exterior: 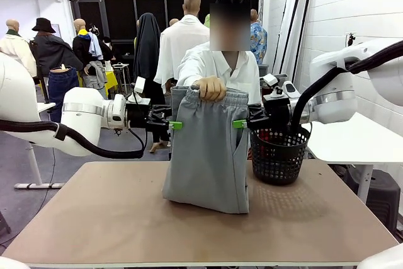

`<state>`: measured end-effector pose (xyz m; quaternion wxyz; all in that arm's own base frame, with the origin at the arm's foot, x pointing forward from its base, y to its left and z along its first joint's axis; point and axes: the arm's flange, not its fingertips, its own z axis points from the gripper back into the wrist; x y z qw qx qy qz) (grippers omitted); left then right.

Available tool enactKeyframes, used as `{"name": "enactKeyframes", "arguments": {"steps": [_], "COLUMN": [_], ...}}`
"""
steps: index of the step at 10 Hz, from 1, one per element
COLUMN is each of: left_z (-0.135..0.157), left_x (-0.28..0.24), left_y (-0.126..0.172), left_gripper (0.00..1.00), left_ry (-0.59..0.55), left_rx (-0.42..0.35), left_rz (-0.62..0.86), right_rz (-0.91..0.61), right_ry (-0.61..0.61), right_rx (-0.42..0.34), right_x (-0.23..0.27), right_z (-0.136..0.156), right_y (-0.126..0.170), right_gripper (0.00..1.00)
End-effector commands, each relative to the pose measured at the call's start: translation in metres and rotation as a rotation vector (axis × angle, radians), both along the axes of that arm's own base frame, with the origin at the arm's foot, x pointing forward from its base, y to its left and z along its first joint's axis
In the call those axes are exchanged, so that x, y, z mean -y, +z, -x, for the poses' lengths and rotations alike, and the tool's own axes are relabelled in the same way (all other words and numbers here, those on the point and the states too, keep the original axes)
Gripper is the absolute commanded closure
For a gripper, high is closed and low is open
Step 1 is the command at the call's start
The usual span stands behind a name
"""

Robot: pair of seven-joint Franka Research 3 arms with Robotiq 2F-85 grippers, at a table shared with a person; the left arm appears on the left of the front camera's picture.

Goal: Fold the training pants.
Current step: Release the ends of the Training pants and then grab the overlapped ends.

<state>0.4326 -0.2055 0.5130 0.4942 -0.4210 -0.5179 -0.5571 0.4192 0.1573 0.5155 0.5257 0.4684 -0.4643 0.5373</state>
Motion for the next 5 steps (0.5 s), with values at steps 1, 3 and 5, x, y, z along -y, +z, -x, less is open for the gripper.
{"name": "enactKeyframes", "arguments": {"steps": [1,3,5], "left_z": [0.001,0.0,-0.002], "left_x": [0.009,0.017,0.023], "left_y": [0.0,-0.002,-0.002], "left_gripper": [0.0,0.0,0.0], "left_ry": [0.015,0.026,0.045], "left_rx": [-0.012,-0.033,-0.04], "left_rz": [-0.006,-0.009,-0.011], "right_rz": [-0.031,-0.026,-0.021], "right_ry": [0.027,0.05,0.073], "right_rx": [-0.029,-0.074,-0.116], "right_x": [-0.01,-0.018,-0.025], "right_z": [-0.009,-0.01,-0.009], "right_y": [-0.002,-0.006,-0.011], "right_gripper": [0.0,0.0,0.0]}}
